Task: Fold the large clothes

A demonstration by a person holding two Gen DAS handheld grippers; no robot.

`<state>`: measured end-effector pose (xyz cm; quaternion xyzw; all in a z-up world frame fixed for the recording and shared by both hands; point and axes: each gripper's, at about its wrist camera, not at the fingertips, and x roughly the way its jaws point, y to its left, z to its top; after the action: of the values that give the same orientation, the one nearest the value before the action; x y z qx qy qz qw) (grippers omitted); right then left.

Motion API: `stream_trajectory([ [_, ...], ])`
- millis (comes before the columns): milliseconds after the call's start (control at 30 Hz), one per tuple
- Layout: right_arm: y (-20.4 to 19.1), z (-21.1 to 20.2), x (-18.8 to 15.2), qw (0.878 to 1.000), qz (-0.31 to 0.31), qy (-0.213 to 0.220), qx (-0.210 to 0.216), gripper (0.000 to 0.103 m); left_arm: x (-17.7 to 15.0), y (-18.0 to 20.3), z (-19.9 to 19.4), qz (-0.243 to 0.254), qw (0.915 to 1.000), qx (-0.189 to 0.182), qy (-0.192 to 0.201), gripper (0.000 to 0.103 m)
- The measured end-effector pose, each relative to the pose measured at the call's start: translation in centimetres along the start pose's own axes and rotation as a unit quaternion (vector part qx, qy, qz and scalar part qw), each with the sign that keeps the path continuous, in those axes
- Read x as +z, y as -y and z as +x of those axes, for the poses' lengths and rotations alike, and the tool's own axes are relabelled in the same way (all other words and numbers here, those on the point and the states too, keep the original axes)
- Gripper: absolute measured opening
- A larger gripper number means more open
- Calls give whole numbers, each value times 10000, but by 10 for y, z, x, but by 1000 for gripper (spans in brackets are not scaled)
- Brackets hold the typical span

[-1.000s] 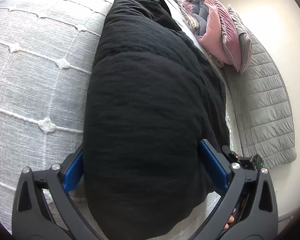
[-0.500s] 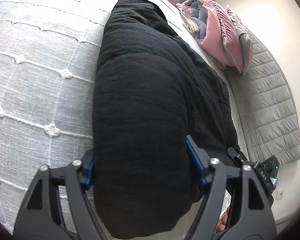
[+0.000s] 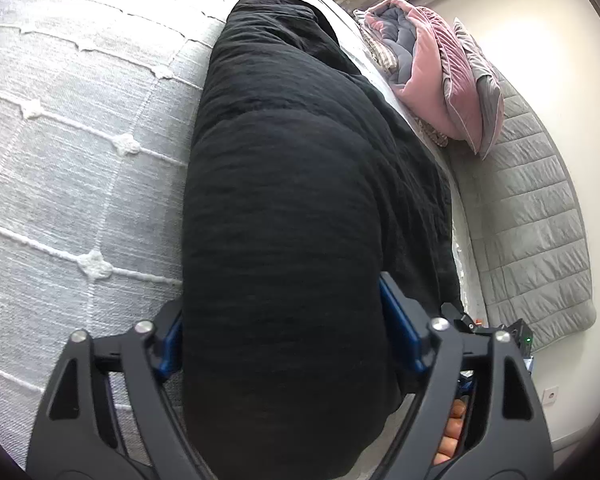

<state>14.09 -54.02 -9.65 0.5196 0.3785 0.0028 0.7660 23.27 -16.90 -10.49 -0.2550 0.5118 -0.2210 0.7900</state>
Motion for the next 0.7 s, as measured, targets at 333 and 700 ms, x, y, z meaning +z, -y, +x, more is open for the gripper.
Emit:
stream_trajectory([
  [333, -41, -24, -15, 9942, -958, 490, -64, 45, 1, 17, -19, 304, 9987, 160, 383, 58],
  [700, -84, -50, -27, 9790, -1718, 1068, 255, 40, 20, 39, -55, 780, 9914, 102, 1051, 54],
])
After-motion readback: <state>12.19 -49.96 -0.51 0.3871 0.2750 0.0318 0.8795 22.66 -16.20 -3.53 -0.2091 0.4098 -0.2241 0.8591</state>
